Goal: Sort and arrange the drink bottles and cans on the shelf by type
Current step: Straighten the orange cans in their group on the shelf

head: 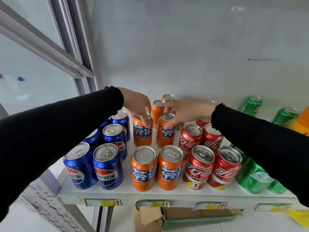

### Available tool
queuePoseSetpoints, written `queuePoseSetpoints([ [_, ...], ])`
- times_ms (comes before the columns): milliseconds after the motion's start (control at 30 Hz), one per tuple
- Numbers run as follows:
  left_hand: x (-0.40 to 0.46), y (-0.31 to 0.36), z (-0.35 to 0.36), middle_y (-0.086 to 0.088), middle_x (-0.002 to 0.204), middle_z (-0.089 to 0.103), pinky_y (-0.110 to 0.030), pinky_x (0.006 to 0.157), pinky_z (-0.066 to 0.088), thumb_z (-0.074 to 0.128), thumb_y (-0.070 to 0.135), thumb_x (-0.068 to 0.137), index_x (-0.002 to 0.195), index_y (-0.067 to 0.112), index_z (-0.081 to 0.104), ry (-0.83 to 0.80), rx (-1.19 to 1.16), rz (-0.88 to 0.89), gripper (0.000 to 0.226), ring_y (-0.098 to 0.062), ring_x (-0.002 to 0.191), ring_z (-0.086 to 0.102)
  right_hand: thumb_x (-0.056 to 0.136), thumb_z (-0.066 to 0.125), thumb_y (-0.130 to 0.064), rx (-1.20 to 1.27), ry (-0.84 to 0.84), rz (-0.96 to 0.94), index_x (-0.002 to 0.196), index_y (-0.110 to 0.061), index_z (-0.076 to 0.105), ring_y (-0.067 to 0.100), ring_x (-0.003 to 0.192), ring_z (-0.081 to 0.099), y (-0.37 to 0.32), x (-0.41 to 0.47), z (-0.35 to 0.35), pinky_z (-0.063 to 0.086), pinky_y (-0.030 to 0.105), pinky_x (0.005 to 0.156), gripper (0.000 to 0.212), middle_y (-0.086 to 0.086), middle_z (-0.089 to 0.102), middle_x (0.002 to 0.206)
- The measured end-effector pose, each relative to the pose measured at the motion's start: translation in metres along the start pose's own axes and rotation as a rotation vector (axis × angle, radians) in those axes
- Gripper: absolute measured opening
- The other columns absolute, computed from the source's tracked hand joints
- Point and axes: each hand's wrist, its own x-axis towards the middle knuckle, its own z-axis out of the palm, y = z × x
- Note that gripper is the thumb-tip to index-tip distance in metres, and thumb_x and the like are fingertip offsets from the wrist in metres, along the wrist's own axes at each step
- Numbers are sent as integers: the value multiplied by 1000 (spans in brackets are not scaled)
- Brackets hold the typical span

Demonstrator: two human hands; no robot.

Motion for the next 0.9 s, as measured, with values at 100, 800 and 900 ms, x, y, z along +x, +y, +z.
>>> queuePoseSetpoints([
  [100,-9,9,5,3,122,70,-25,77,50,81,58,72,131,27,60,-73,9,10,70,-18,98,69,80,76,-55,-16,-63,-26,116,-24,53,13,101,58,-9,-11,5,49,30,82,53,-9,59,115],
  [800,-25,12,-19,1,130,66,-34,99,54,65,46,92,136,22,60,-60,-129,95,51,-16,112,65,89,71,-47,167,-34,64,141,-31,51,5,109,62,1,-34,-23,47,29,100,58,-14,64,127],
  [900,-11,9,-34,5,131,63,-32,103,44,65,46,93,134,23,60,174,-72,104,47,-15,118,59,91,70,-40,232,178,149,131,-23,59,3,94,61,33,-23,-36,49,24,85,44,-6,66,123],
])
